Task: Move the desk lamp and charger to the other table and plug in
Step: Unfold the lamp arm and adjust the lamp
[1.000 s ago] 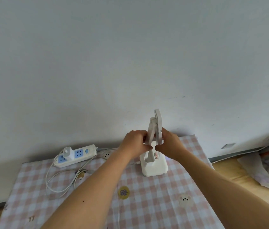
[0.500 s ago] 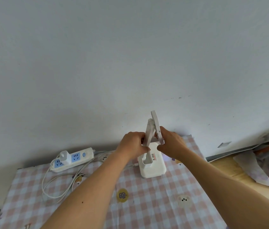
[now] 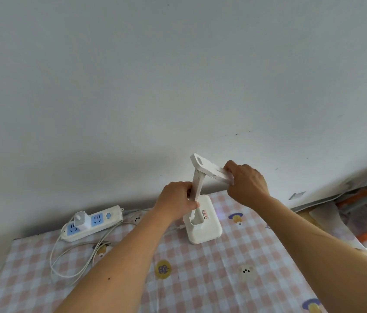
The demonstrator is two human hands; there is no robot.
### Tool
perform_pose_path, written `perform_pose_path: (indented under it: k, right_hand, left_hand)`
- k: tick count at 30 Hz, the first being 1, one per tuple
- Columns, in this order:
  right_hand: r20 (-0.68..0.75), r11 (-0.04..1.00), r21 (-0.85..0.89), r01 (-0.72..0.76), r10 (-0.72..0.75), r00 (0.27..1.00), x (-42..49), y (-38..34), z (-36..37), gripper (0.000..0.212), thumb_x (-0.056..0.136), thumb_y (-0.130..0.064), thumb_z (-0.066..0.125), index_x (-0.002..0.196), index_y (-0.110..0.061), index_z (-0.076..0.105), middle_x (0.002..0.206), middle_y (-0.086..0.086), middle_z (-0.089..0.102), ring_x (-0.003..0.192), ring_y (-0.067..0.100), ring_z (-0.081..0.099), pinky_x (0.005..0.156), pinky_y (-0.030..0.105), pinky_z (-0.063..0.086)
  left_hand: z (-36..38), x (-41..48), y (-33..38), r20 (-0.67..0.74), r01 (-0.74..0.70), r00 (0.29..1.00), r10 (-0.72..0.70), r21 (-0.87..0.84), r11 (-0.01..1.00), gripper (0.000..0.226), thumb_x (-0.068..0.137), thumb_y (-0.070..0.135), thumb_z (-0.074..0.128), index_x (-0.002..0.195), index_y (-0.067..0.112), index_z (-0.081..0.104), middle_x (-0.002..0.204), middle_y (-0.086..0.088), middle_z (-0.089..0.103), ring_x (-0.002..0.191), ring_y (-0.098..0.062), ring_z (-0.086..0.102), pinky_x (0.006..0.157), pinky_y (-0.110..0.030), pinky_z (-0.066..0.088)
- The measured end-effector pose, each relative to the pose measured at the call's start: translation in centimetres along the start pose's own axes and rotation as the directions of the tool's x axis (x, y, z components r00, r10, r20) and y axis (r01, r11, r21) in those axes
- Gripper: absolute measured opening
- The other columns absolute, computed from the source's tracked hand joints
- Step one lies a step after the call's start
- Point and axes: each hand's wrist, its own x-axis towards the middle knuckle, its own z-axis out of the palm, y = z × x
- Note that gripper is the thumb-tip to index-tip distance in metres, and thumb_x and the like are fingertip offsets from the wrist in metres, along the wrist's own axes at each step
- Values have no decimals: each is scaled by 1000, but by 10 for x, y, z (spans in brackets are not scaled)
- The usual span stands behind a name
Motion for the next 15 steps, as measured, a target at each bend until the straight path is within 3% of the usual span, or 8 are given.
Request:
perform_pose_path:
  k: [3,5,7,10,13,15]
  right_hand:
    - [-7,1000,4,-30,30,1000,-7,-7,3,36,74,-7,51,107,-22,51,71,-7,46,73,21,43,64,27,29]
    - [18,996,55,-64,63,998,-13,-12,6,44,77,-4,50,117,-23,50,90,-1,59,84,21,49,67,29,35]
    - [10,985,156,-67,66,998,-20,-19,5,57,77,-1,52,127,-26,46,113,-1,61,103,22,51,74,30,41]
    - [-163,961,278,7,40,986,-35,-33,1,70,72,5,55,133,-26,45,133,-6,52,123,19,43,85,26,40]
    - [-389,922,382,58,103,916,-53,-44,3,57,69,8,57,117,-23,57,118,-7,57,108,14,49,77,24,42]
    - [-384,832,554,-22,279,880,-62,-45,7,37,73,6,58,98,-22,60,98,-9,58,89,13,54,70,26,46]
  left_hand:
    - [1,0,0,-9,0,1000,0,7,1000,23,71,33,73,89,19,67,88,5,72,84,-17,65,79,-35,53]
    - [2,0,-1,-16,2,1000,-2,15,1000,24,71,35,72,90,19,68,89,5,72,85,-17,65,79,-35,52]
    - [1,0,-1,-14,7,1000,-7,22,1000,26,71,36,71,91,20,68,91,6,72,87,-17,65,80,-34,52]
    - [1,0,0,-5,-5,1000,6,57,998,24,72,38,69,88,21,66,88,7,71,83,-16,64,74,-29,49]
    - [0,-1,2,-2,-13,1000,13,44,999,22,72,36,69,84,18,65,83,6,71,80,-17,63,72,-31,50]
    - [-1,0,3,6,-6,1000,6,31,999,22,72,35,70,84,17,65,84,5,71,81,-18,64,76,-33,51]
